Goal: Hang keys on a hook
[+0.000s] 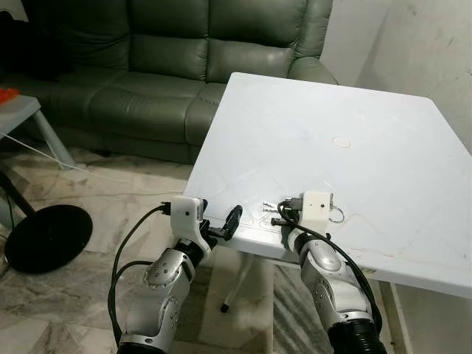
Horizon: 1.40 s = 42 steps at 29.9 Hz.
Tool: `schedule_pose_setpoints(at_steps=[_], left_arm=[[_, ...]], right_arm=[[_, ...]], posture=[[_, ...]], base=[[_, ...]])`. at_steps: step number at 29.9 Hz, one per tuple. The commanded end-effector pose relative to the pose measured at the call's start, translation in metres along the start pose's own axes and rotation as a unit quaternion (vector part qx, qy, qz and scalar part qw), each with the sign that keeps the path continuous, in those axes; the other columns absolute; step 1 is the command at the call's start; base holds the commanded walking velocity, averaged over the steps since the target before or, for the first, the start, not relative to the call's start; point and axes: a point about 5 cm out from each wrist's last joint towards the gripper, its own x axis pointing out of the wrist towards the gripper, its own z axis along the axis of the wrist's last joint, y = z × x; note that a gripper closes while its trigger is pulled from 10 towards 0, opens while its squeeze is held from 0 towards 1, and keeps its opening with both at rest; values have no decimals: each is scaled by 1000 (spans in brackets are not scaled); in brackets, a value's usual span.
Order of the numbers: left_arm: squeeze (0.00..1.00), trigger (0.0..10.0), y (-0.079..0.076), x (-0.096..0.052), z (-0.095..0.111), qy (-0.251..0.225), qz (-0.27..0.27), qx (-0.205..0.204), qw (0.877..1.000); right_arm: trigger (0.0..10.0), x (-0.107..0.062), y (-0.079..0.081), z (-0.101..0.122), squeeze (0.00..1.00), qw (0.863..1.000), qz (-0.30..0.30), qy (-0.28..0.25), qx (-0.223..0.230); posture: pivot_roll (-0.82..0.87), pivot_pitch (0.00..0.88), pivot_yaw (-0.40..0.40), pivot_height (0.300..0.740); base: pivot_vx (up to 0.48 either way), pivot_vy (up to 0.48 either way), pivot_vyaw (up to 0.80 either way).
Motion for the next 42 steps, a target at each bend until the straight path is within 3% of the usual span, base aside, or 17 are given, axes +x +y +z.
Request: schedule_pose_setpoints(at_steps=[1,8,9,12,26,34,39,42], left_arm=[[0,10000,-9,3,4,-10,-7,-10,1000],[0,10000,-8,5,8,-15,-7,-9,1000],[0,10000,-9,5,9,-16,-7,-9,1000],[0,10000,-10,5,10,-19,-11,-7,1000],[0,10000,-20,12,16,-23,-49,19,998],[0,10000,-13,14,25,-39,-36,24,998],[0,10000,2,11,37,-64,-1,34,997],[0,10000,6,10,39,-68,10,36,997]], right_arm=[[0,-1,-1,6,0,1000,-4,-19,2],[157,-4,-1,21,0,997,11,-75,23],[10000,-8,0,28,0,993,32,-110,26],[10000,-13,1,35,0,985,66,-149,58],[10000,-24,-1,49,0,968,111,-215,65],[10000,-29,-26,58,0,964,60,-247,80],[10000,-36,-51,62,0,963,2,-267,43],[10000,-40,-56,61,0,961,0,-273,39]], posture=[[-25,28,-60,740],[-22,21,-61,740],[-22,20,-60,740],[-22,20,-60,740],[-31,0,-48,740],[-29,0,-52,740],[-21,0,-60,740],[-20,2,-62,740]], base=[[0,0,0],[0,0,0],[0,0,0],[0,0,0],[0,0,0],[0,0,0],[0,0,0],[0,0,0]])
